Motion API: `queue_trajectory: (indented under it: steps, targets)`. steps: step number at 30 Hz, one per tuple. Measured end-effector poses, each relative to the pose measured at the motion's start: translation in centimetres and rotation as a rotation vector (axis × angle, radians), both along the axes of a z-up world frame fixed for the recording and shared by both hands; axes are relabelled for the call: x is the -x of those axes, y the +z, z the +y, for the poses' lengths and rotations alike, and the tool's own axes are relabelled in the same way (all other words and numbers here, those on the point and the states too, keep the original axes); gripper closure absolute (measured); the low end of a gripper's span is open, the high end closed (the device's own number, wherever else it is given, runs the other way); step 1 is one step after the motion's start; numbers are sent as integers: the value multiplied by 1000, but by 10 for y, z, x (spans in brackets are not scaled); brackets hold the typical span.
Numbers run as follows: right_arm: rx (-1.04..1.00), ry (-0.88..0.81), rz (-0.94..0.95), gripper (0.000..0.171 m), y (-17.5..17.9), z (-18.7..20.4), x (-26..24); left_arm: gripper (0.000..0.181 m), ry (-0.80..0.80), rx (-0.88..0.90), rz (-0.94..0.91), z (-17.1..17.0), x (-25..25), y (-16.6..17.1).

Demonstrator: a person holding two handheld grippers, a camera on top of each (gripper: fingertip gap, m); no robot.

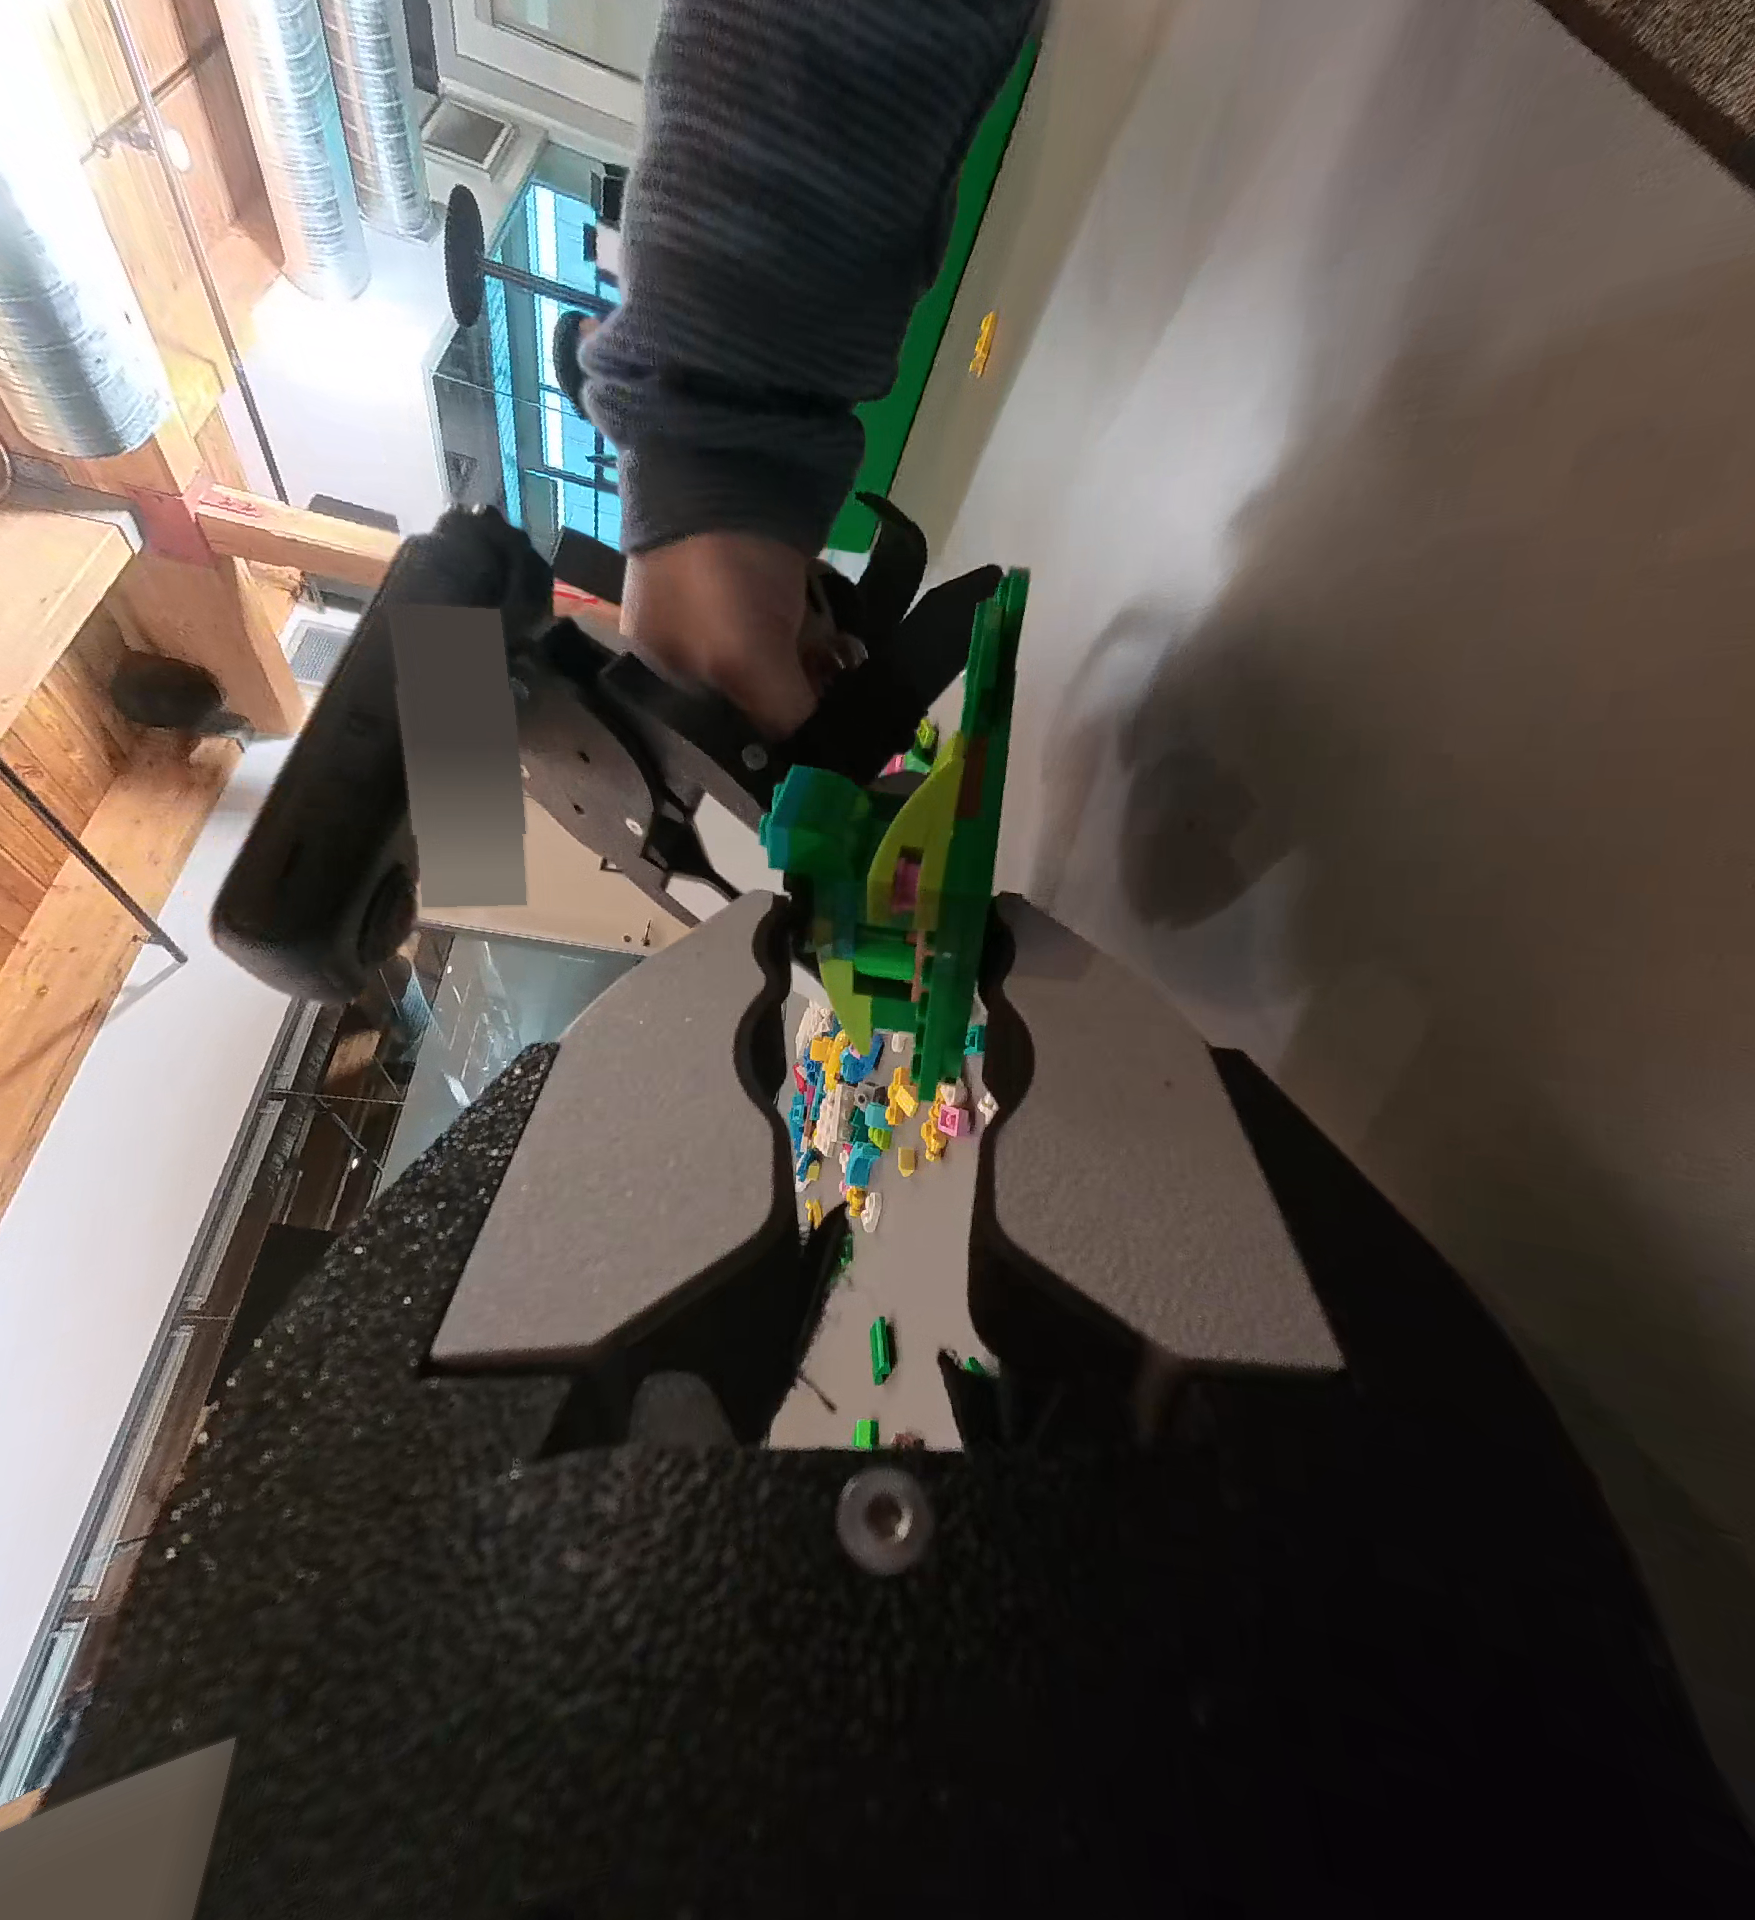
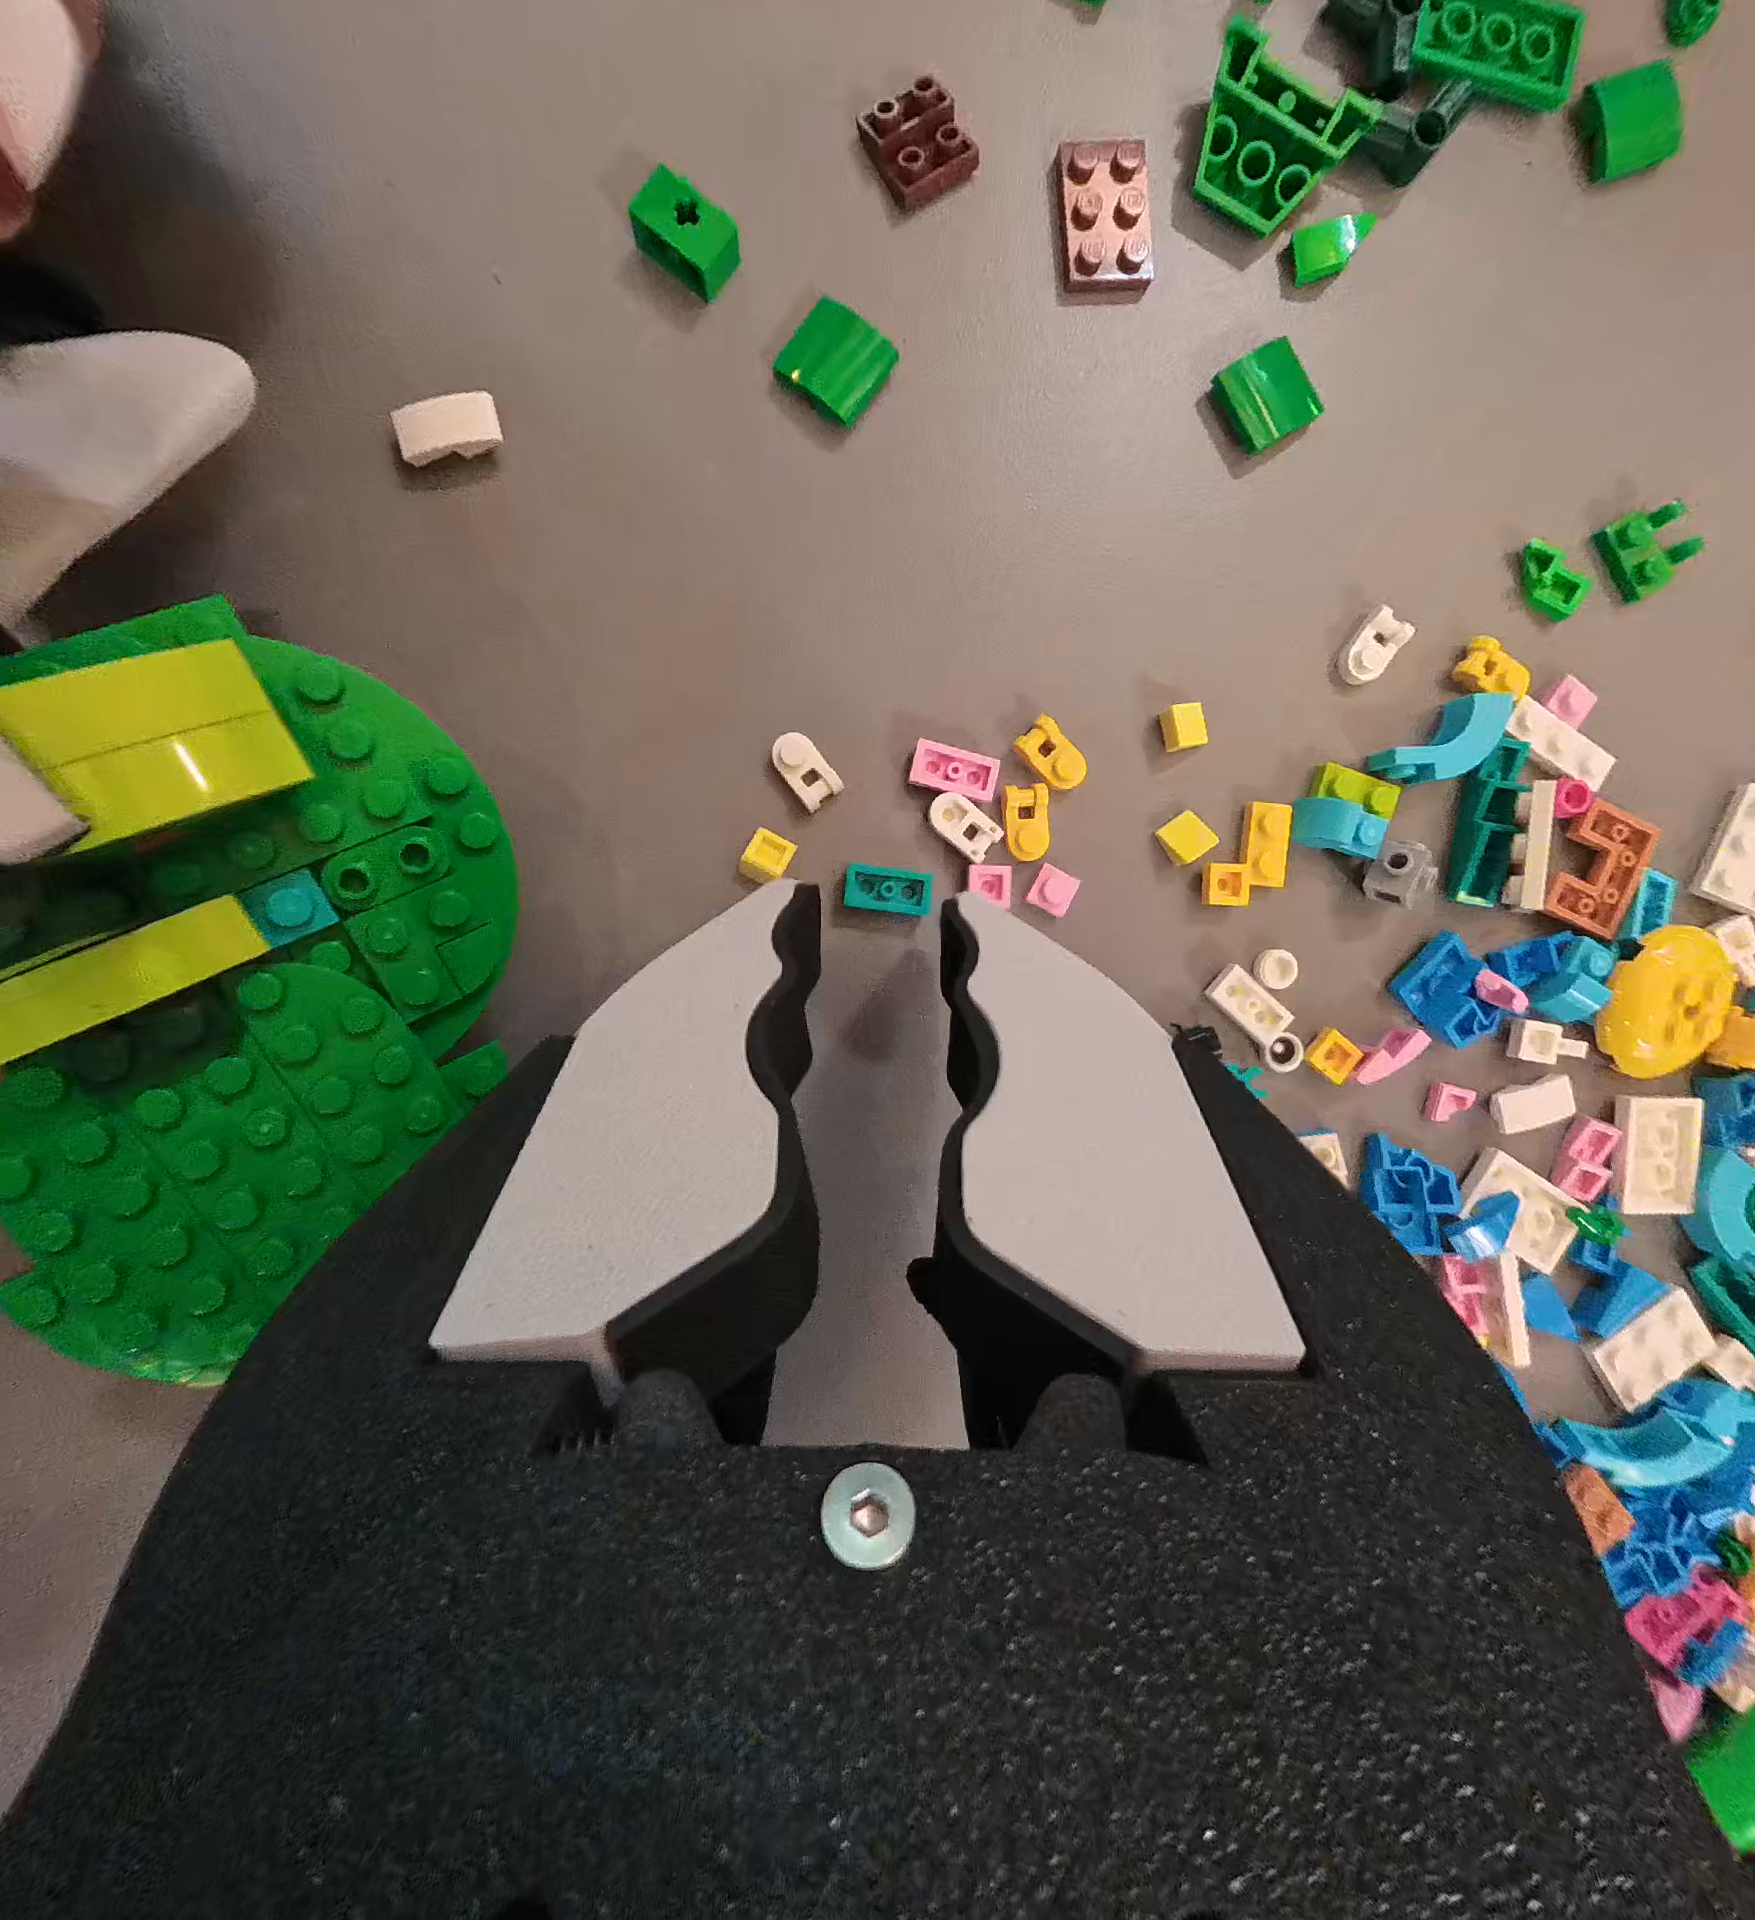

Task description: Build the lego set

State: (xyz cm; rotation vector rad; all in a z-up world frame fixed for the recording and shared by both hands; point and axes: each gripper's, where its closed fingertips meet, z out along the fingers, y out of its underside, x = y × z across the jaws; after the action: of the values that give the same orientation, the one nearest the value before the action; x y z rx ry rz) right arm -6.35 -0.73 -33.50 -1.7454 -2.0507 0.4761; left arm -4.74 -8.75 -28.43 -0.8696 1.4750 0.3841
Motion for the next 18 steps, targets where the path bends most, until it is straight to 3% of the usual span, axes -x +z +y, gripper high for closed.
queue_trajectory:
  steps: [10,18]
  targets:
    - [-11,44,-46,156,-5,4,-5,147,30,-8,0,4,3,0]
    - [10,116,-218,156,9,-6,-50,147,206,-25,57,28,19,-6]
